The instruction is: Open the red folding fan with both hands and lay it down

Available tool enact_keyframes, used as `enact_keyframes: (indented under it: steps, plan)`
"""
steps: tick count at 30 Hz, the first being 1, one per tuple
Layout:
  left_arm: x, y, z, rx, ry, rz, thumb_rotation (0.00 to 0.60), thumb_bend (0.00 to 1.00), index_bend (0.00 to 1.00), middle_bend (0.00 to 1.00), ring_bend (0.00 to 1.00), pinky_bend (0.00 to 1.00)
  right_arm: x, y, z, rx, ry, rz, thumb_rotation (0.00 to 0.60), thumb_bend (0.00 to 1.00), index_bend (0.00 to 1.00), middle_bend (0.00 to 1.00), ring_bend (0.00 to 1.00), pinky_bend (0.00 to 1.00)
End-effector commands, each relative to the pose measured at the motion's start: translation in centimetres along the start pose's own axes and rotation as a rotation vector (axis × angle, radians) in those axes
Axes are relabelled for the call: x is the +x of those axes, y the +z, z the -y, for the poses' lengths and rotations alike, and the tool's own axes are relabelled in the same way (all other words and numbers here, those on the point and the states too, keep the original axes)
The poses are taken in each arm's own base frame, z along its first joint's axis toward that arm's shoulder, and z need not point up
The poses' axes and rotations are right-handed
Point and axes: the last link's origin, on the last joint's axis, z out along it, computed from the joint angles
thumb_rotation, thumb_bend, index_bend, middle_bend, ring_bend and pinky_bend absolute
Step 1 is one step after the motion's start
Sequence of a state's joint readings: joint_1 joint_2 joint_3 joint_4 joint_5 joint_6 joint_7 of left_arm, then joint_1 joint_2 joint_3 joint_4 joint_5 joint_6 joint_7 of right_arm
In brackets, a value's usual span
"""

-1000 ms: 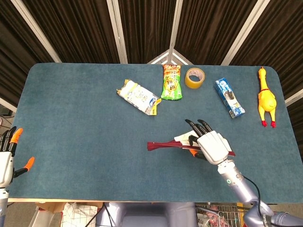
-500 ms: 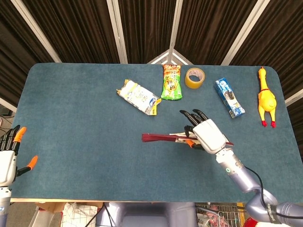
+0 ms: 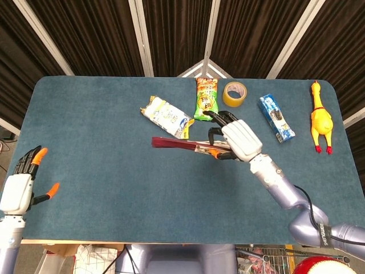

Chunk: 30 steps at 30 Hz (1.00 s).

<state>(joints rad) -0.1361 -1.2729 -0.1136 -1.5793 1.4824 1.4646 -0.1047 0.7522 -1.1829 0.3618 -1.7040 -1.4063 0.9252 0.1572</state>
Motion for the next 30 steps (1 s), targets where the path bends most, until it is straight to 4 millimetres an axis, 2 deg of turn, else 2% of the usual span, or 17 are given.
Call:
enact_keyframes:
  steps: [1,14,30]
  plan:
    - [-0.7,1.0,0.0,-0.007,-0.035,0.036,0.600,0.37,0.09,0.00,0.00,0.08,0.5,1.0,1.3,0.032,0.001,0.009,0.600,0.42,0.84,0.15,0.26,0.15]
    - [-1.4,3.6,-1.2,-0.045,-0.182,0.120,0.600,0.34,0.08,0.00,0.00,0.08,0.4,2.8,6.0,0.121,-0.001,0.023,0.600,0.45,0.87,0.15,0.26,0.15]
    - [-3.5,5.3,-3.9,-0.115,-0.374,0.227,0.600,0.31,0.10,0.00,0.00,0.08,-3.0,5.4,12.2,0.217,0.048,0.068,0.600,0.46,0.88,0.15,0.26,0.15]
